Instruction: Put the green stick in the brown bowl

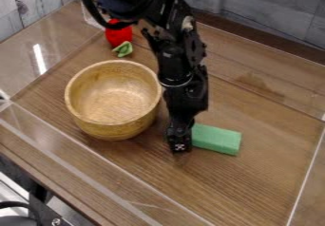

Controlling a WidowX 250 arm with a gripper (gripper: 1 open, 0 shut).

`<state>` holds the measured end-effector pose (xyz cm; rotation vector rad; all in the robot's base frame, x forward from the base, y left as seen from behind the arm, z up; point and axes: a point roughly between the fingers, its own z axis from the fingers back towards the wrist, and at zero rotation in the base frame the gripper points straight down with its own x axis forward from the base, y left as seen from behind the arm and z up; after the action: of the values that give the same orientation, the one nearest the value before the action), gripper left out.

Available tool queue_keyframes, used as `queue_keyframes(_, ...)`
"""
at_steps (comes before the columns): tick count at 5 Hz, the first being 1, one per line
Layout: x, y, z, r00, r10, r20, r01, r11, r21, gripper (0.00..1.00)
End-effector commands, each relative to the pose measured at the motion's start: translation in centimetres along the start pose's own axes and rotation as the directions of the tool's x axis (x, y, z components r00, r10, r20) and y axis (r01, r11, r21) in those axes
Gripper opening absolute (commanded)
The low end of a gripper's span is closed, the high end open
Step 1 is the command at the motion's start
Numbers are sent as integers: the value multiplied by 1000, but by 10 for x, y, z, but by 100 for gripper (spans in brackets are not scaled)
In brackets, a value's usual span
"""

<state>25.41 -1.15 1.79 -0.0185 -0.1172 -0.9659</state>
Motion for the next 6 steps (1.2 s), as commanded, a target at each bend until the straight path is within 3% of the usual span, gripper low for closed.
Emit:
queue_keyframes(1, 19, -5, 8, 999, 27, 27, -28, 999, 24, 100)
queue_keyframes(2, 20, -7, 20, 999, -6, 36, 5, 1000, 21, 0)
queue_keyframes(3, 20, -4, 39, 997, 70, 44, -72, 997, 36, 0)
queue_keyframes(4, 18, 2, 65, 986, 157, 54, -161, 985, 63, 0)
queue_keyframes(5, 3, 12, 87, 981, 188, 55, -192, 978, 85, 0)
queue_keyframes(6, -23, 22, 96, 987, 154, 45, -157, 984, 80, 0)
